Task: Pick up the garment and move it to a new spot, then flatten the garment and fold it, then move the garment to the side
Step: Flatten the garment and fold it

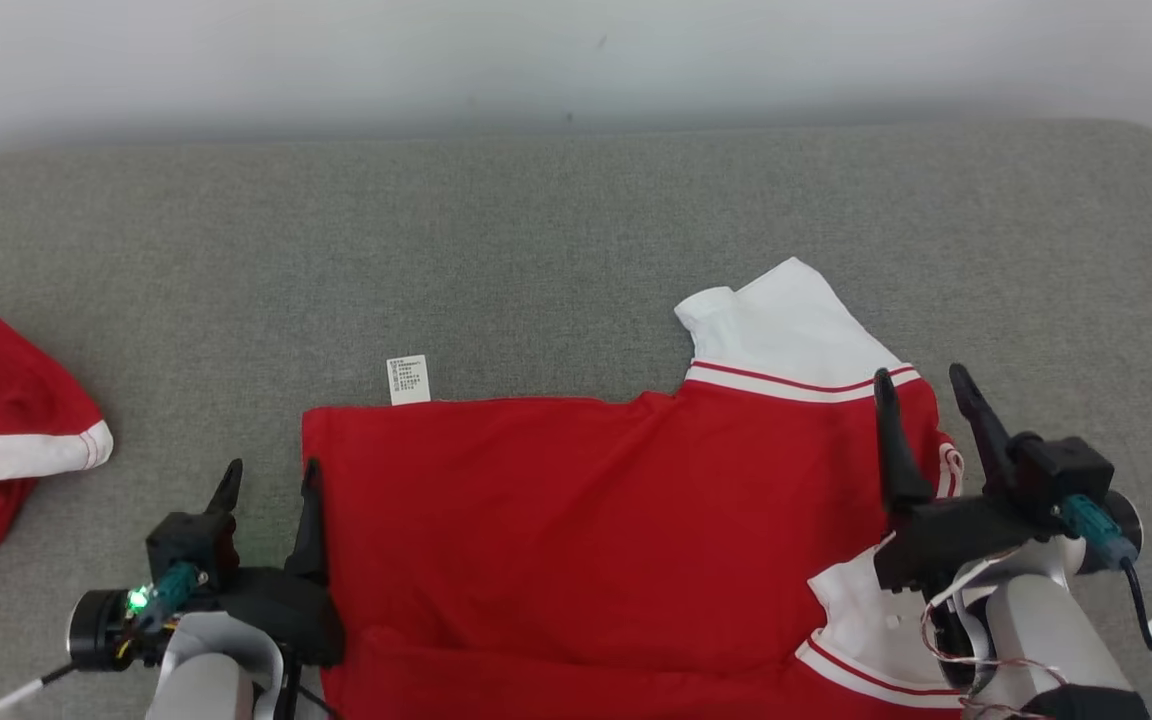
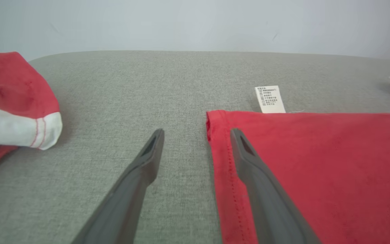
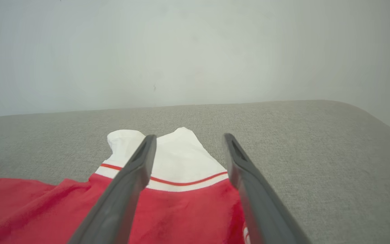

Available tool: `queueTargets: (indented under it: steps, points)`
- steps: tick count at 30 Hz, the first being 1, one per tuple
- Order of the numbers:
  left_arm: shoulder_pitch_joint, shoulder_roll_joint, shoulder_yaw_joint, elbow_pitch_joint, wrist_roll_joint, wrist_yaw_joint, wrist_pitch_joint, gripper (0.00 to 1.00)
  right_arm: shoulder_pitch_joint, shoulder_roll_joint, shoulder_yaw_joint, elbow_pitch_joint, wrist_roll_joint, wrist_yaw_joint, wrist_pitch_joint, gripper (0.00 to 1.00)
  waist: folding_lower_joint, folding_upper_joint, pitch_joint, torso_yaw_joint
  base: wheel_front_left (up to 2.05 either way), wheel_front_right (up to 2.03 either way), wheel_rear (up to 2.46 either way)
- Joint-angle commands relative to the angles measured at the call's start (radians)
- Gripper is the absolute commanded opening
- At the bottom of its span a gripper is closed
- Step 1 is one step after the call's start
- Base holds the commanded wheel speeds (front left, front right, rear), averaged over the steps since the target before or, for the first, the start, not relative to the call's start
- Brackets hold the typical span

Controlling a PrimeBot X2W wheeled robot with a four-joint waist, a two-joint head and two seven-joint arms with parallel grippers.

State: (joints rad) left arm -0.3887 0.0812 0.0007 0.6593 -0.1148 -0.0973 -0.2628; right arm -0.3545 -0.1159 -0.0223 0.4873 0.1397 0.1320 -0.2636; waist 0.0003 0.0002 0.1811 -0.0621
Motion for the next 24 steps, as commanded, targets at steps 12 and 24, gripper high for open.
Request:
queueTargets:
  steps: [12, 24]
  points:
    - [-0.252, 0.008, -0.081, 0.291, -0.086, -0.032, 0.076, 1.00, -0.071, -0.020, 0.051, 0.057, 0.020, -0.002, -0.001, 1.00, -0.0003, -0.0002, 0.037, 0.028, 0.00, 0.00, 0.00]
    - [-0.316, 0.030, -0.229, 0.339, -0.234, -0.032, 0.133, 0.58, -0.061, -0.023, 0.042, 0.066, 0.011, -0.002, -0.001, 1.00, -0.0003, -0.0002, 0.040, 0.026, 0.00, 0.00, 0.00]
